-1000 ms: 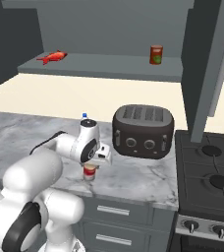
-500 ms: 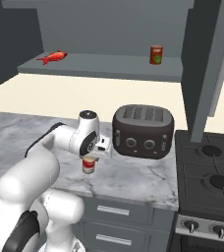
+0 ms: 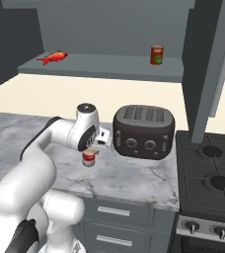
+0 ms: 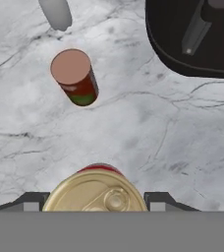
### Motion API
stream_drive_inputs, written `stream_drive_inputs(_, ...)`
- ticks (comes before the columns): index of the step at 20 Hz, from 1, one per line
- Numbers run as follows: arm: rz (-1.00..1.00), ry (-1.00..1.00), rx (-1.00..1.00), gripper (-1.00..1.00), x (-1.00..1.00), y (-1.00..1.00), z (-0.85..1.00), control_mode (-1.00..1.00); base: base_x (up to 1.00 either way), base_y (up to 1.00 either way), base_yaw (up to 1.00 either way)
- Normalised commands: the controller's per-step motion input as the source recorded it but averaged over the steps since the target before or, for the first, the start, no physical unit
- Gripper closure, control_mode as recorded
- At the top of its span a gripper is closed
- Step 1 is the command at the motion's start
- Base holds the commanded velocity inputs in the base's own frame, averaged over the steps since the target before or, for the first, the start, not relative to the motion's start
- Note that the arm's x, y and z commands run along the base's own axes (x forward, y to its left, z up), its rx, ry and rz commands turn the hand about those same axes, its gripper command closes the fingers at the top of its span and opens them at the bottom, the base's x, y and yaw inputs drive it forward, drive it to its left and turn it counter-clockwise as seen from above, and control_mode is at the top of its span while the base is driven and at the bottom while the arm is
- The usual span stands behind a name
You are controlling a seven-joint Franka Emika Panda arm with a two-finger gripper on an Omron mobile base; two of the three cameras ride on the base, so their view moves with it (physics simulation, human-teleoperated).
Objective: Pick the cans from the counter and place them in their designated side in the cabinet.
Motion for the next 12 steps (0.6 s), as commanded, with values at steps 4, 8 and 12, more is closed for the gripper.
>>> stream_drive_inputs(4,0.01,-0.07,0.00,1.00,-0.01,-0.04,0.33,-1.00,0.00,0.00,0.00)
stream_drive_inputs(8,0.01,-0.08,0.00,1.00,-0.03,-0.06,0.31,-1.00,0.00,0.00,0.00)
stream_drive_inputs(12,0.01,-0.07,0.00,1.00,-0.04,-0.07,0.32,-1.00,0.00,0.00,0.00)
